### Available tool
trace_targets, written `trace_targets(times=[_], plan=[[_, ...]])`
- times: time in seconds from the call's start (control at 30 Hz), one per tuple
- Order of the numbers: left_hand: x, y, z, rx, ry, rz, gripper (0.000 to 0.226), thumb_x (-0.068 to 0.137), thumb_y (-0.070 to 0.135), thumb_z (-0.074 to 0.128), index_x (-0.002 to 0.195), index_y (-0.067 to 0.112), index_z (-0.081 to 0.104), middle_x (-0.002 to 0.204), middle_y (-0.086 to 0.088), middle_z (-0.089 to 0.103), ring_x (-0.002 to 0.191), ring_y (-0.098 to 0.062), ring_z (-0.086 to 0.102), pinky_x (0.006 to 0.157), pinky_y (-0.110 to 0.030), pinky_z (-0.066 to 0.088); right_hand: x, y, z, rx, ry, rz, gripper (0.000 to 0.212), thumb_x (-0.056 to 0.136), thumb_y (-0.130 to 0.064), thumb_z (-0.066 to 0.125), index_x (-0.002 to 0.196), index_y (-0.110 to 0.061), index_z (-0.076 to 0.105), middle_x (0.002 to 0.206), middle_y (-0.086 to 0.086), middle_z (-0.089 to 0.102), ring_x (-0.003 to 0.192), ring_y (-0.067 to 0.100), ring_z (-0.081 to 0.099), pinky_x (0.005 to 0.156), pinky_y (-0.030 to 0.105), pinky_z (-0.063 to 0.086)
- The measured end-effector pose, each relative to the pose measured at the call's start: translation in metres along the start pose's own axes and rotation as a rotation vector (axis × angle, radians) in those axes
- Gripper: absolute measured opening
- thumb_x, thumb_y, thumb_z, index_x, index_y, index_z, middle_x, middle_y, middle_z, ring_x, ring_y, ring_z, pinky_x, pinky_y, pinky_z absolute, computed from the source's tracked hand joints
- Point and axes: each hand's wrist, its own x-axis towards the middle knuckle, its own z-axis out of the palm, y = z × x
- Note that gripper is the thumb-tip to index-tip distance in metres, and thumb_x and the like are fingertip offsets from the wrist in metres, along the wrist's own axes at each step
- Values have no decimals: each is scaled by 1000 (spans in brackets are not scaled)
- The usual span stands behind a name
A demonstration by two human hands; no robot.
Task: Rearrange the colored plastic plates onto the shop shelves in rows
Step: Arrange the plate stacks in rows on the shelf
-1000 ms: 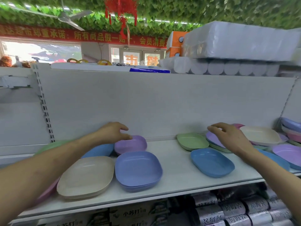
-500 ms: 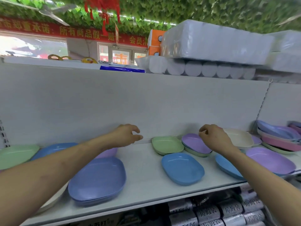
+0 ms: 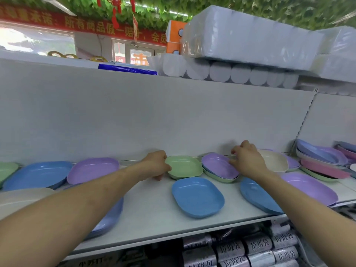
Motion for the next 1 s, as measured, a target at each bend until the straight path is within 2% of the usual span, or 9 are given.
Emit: trace_targets(times=[0.1, 0.23, 0.37, 0.47, 0.6, 0.73, 0.9, 1.0], plan=[[2, 2, 3, -54, 19, -11, 43, 94, 12, 65, 133, 17, 47, 94, -13, 66, 59, -25, 65, 65, -35, 60, 4, -7, 3, -128, 61, -46, 27, 88, -41, 66, 107, -26, 77, 115, 6, 52, 108, 30, 48, 89, 39, 48], [2, 2, 5, -130, 37, -30, 47, 93, 1, 57, 137, 15, 47, 113, -17, 63, 64, -26, 73, 70, -38, 65, 7, -12, 8, -249, -35, -12, 28, 83, -47, 69, 102, -27, 75, 119, 3, 48, 112, 29, 45, 95, 41, 44], [-1, 2, 0, -163, 54, -28, 52, 93, -3, 53, 140, 18, 45, 121, -13, 58, 72, -28, 77, 68, -36, 65, 5, -15, 14, -222, -51, 44, 18, 83, -32, 70, 100, -25, 73, 124, 5, 47, 116, 32, 44, 94, 41, 43], [-4, -1, -5, -142, 61, -16, 53, 93, -2, 49, 140, 22, 45, 120, -12, 59, 68, -26, 77, 70, -33, 64, 5, -15, 14, -221, 7, 62, 15, 84, -23, 66, 96, -29, 74, 122, 4, 48, 113, 31, 45, 92, 41, 40], [-8, -3, -15, -130, 73, -10, 52, 92, -1, 47, 137, 24, 48, 122, -12, 60, 69, -26, 78, 79, -37, 64, 6, -14, 11, -176, 82, 51, 26, 87, -15, 58, 95, -33, 76, 120, 3, 53, 109, 31, 47, 91, 42, 38], [-14, -4, -25, -172, 91, 5, 52, 92, -4, 48, 137, 22, 51, 121, -14, 57, 76, -29, 77, 70, -38, 65, 9, -16, 5, -120, 159, 35, 26, 87, -13, 60, 93, -30, 79, 115, 4, 59, 104, 32, 51, 85, 41, 35], [-24, -5, -38, -202, 94, 8, 52, 93, -4, 46, 139, 22, 49, 114, -15, 62, 72, -26, 78, 62, -27, 62, 11, -16, -5, -49, 215, -28, 25, 89, -9, 62, 95, -24, 81, 111, 8, 64, 97, 35, 54, 81, 41, 40], [-30, -5, -44, -215, 100, 4, 51, 93, -4, 45, 137, 22, 50, 111, -16, 64, 71, -26, 78, 60, -25, 61, 10, -17, -11, -25, 214, -73, 23, 89, -5, 60, 92, -18, 79, 103, 10, 66, 89, 36, 55, 75, 41, 43]])
